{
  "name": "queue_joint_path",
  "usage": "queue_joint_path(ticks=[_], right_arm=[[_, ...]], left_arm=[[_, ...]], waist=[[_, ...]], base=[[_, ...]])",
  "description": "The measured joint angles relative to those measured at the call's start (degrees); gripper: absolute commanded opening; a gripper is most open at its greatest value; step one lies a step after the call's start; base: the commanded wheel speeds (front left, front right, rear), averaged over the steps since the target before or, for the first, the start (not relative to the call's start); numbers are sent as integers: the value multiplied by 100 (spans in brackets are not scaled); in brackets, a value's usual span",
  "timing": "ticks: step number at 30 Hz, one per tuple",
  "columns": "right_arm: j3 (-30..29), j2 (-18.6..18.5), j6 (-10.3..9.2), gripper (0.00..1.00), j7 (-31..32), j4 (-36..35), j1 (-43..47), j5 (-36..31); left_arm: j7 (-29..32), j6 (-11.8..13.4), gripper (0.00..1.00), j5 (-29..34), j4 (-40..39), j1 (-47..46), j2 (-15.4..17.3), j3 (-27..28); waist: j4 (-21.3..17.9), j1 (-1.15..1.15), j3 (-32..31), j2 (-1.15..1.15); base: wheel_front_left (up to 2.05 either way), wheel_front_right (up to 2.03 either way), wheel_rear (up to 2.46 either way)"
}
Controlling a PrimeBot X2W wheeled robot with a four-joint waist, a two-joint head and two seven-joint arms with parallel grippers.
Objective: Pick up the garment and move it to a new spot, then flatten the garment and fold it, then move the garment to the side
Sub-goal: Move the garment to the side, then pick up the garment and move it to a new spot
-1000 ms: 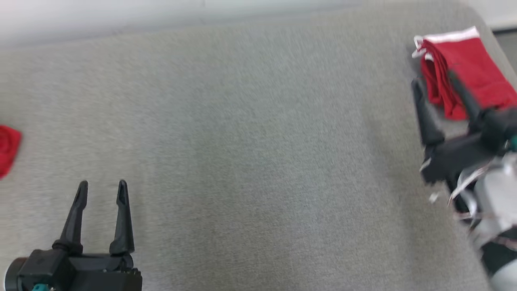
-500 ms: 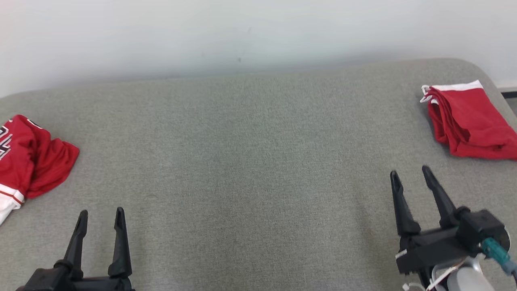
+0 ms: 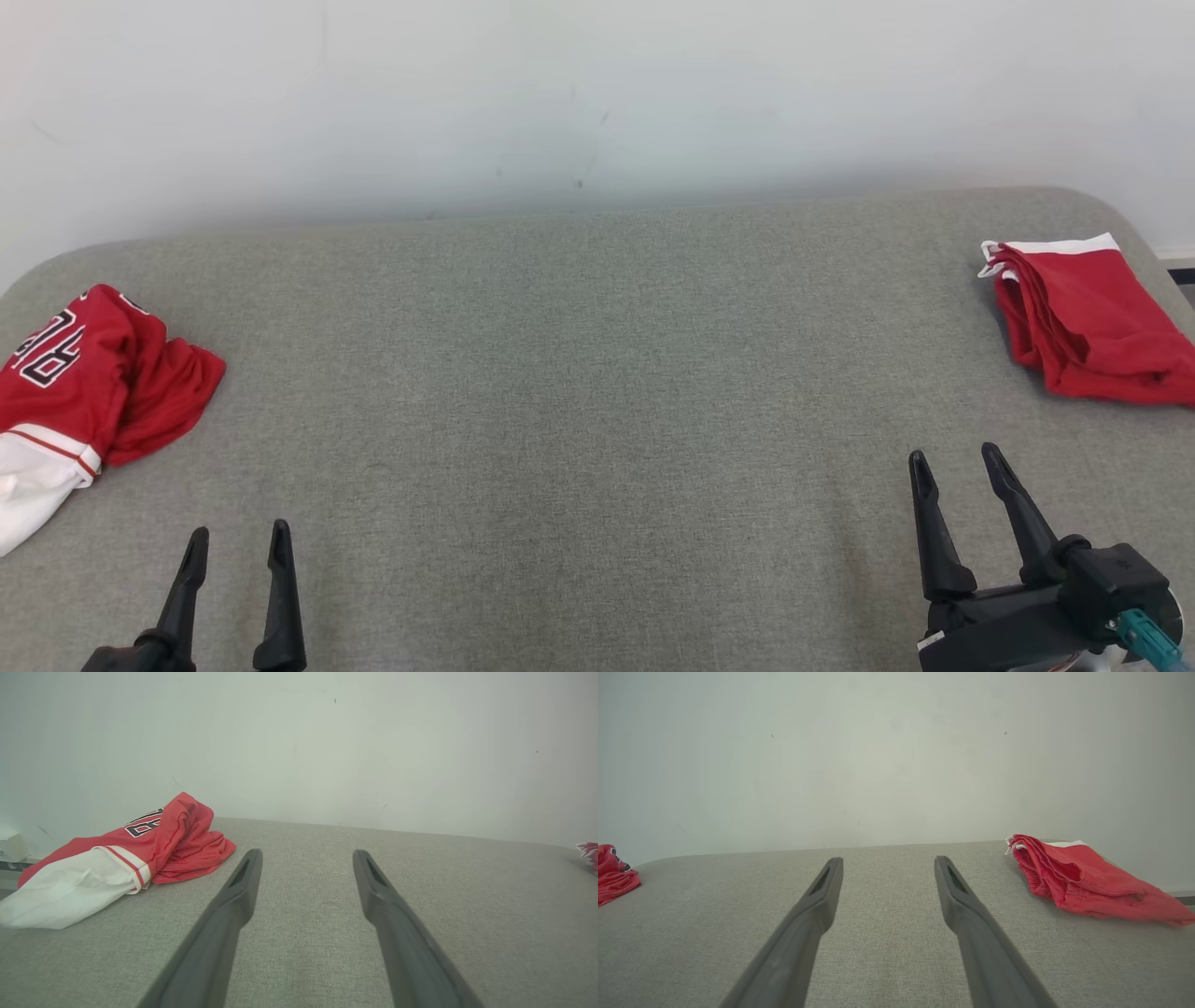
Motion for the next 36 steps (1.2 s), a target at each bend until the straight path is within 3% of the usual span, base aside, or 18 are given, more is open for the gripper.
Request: queue_joint_path(ticks=[20,27,36], right_arm=[[51,30,0,100,0,49,83,70],[24,87,0,100,1,77,141,88],[77,64,0,100,1,132,177,86]], left_arm=[[0,-7,100,109,58,-32,-22,5],[0,-11,100,141,81,-132,31,-2],[0,20,100,116,146,-153,107,145]], waist=[[143,1,-2,0],[511,1,9,0],[1308,1,44,0]], base=[[0,0,0],[0,0,0],[0,0,0]])
